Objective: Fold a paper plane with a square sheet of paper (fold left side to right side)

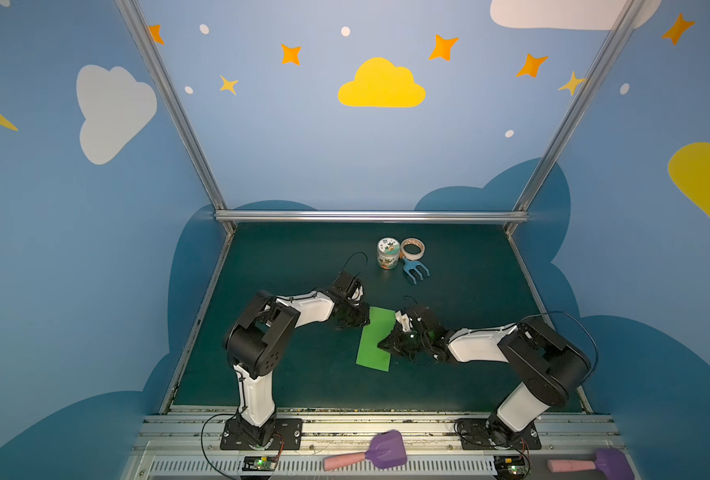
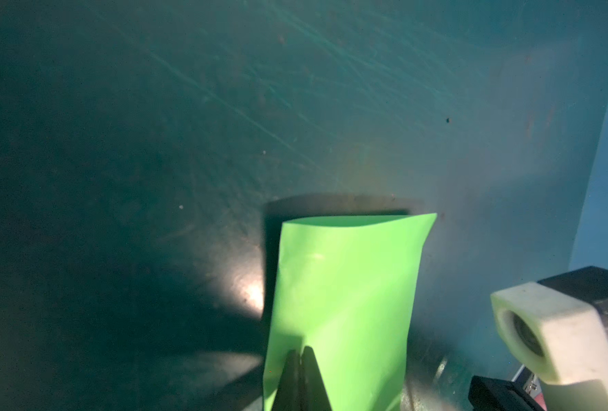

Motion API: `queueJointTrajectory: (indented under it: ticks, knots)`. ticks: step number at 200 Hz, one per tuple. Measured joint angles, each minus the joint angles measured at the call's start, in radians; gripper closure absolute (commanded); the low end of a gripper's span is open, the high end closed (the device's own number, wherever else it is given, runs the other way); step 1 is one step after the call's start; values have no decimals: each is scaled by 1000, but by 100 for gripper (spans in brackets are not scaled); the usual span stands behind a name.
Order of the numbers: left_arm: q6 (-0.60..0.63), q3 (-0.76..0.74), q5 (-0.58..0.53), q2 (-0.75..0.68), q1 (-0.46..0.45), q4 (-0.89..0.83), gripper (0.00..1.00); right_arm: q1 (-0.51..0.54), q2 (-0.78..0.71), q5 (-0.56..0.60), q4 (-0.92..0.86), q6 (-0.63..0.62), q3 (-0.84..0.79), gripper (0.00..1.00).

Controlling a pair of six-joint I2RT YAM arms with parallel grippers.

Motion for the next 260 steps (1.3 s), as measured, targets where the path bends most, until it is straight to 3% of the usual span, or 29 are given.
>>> queueJointTrajectory:
  ticks: [25,49,88,118,163,189,260]
  knots:
    - [-2,-8,1,-3,0,10,96,1,-31,2,-8,0,-7,100]
    - [-6,-11,1,-5,0,14,96,4,-120,18,-29,-2,-47,80]
    - [-15,-11,0,-6,0,13,96,28,-287,65,-119,-5,-133,62]
    - [-26,-18,1,-33,0,-5,96,41,-383,95,-198,-10,-187,59]
    - [-54,-64,4,-167,2,-20,70,41,-426,121,-267,-26,-201,53]
    - [-77,-154,1,-245,-2,-11,61,40,-426,120,-283,-43,-201,52]
    - [-169,-340,-51,-336,-113,16,53,20,-415,99,-304,-84,-184,52]
